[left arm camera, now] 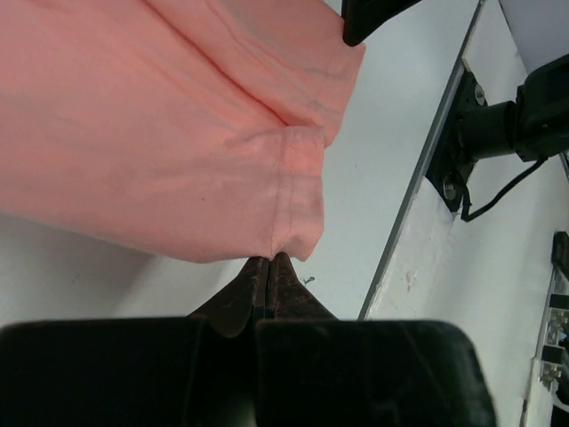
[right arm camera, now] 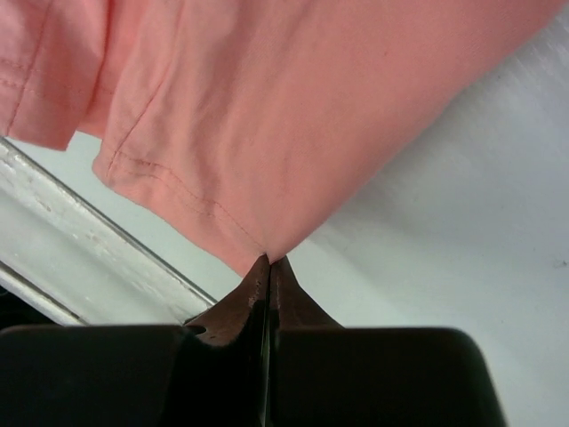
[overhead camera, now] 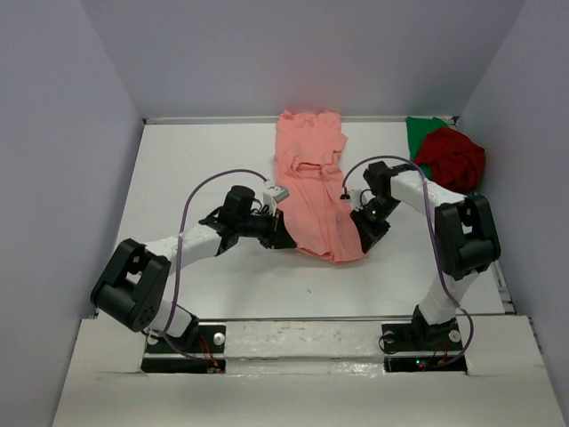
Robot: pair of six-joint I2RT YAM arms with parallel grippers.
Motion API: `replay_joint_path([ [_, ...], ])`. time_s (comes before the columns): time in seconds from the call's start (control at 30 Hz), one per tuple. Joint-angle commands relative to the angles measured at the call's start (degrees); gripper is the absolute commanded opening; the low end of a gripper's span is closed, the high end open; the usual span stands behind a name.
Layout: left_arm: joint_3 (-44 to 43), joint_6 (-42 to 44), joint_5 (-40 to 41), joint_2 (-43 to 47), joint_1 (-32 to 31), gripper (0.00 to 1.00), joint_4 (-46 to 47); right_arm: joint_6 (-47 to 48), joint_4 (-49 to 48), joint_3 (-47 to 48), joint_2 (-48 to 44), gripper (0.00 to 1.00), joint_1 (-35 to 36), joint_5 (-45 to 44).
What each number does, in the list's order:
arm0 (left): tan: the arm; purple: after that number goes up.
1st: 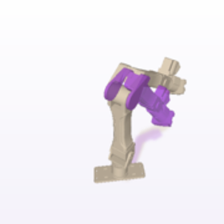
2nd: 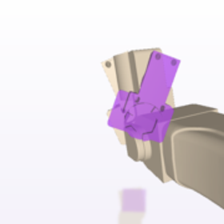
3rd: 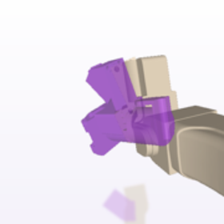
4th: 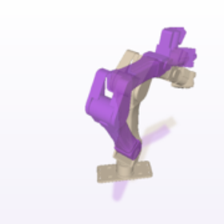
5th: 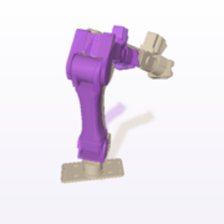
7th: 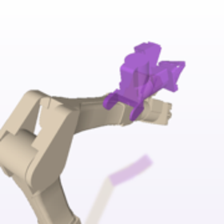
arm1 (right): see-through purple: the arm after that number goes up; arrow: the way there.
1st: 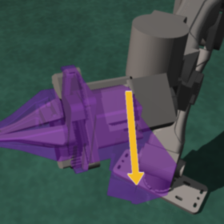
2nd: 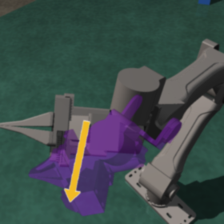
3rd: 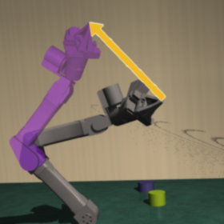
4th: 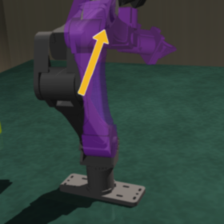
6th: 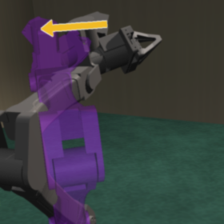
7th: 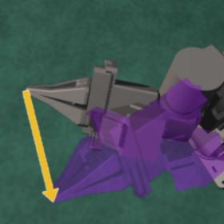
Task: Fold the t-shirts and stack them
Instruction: Fold the folded rectangular tshirt in 1/3 of the way
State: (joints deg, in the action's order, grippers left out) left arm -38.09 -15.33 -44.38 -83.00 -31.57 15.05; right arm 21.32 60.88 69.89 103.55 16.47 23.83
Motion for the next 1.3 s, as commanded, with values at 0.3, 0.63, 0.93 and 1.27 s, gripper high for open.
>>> replay_joint_path([
  [0.3,-8.1,18.1,-10.0,5.5,-0.2,0.0,-10.6,9.8,15.1,5.1,-11.1,0.0,-0.2,5.2],
  [0.63,-7.2,19.9,-23.5,7.6,0.4,0.0,-12.1,15.7,23.1,7.6,-12.7,0.0,-0.2,10.2],
  [0.93,-10.1,21.7,-12.8,8.0,3.2,0.0,-15.0,17.4,23.1,9.7,-10.2,0.0,-0.2,10.8],
  [1.27,-15.6,22.6,-2.1,3.6,8.8,0.0,-19.3,13.0,15.9,16.8,-5.0,0.0,-0.2,7.5],
])
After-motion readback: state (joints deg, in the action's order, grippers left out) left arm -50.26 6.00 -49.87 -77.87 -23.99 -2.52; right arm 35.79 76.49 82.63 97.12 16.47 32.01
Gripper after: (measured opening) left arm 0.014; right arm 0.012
